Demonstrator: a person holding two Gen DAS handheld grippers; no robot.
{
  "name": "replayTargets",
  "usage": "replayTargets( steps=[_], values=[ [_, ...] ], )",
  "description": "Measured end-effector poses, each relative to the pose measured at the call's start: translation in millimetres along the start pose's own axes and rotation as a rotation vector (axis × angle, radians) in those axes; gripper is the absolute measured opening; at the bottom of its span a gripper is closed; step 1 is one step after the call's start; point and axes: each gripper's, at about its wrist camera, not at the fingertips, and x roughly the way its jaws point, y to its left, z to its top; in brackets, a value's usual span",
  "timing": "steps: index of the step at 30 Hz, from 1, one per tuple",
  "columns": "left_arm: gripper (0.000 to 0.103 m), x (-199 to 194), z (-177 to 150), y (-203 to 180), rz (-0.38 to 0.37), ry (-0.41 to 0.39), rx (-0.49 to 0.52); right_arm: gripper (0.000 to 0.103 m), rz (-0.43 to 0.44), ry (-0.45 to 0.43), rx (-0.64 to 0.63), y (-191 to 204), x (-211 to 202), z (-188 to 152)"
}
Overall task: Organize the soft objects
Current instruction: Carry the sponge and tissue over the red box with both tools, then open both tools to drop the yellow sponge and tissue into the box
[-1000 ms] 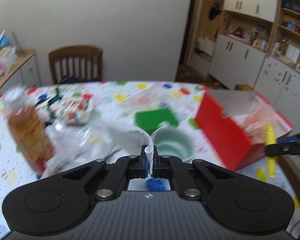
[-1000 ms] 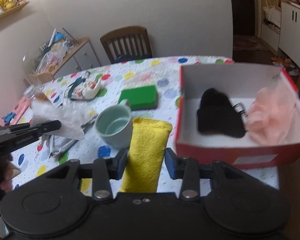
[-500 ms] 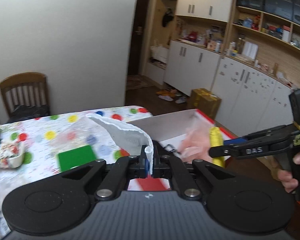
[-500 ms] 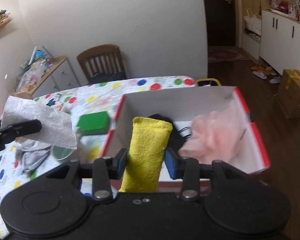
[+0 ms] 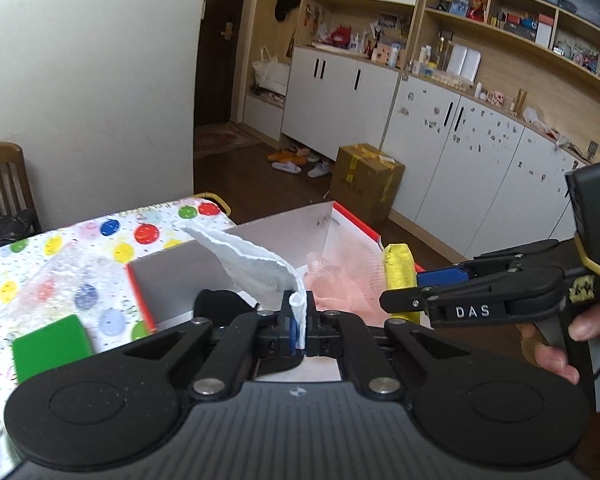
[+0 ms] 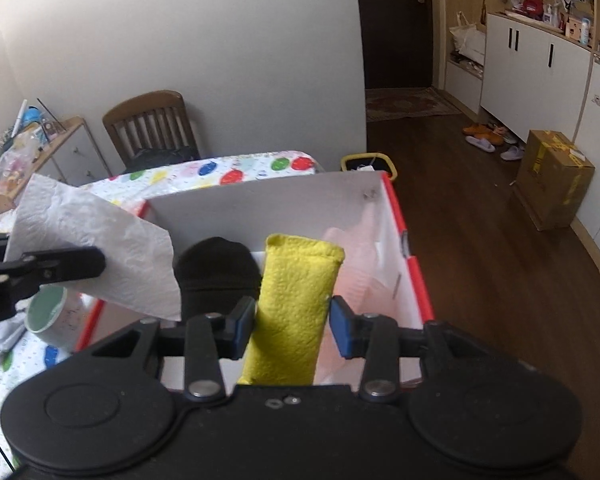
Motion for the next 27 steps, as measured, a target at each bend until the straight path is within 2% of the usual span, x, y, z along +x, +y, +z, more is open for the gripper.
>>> replayTargets(
  steps=[12, 17, 21, 27],
  values=[
    [0.002, 76.4, -1.4, 3.7, -0.007, 0.141, -0.046, 0.04, -0.035, 0.084, -0.001, -12.0, 47.6, -3.6],
    [0.002, 104.7, -9.0, 11.4, 0.019, 0.239, -0.062, 0.039, -0.029, 0.128, -0.002, -10.5, 66.2, -4.4],
    [0.002, 119.3, -17.6, 20.8, 0.044, 0.321, -0.087, 0.039, -0.034, 0.155, -0.007, -8.0, 79.1, -5.9],
    [0.002, 127.1, -23.2, 29.6, 0.018, 0.386, -0.13, 0.039, -0.045, 0.175, -0.036, -3.6, 86.0, -9.2]
  ],
)
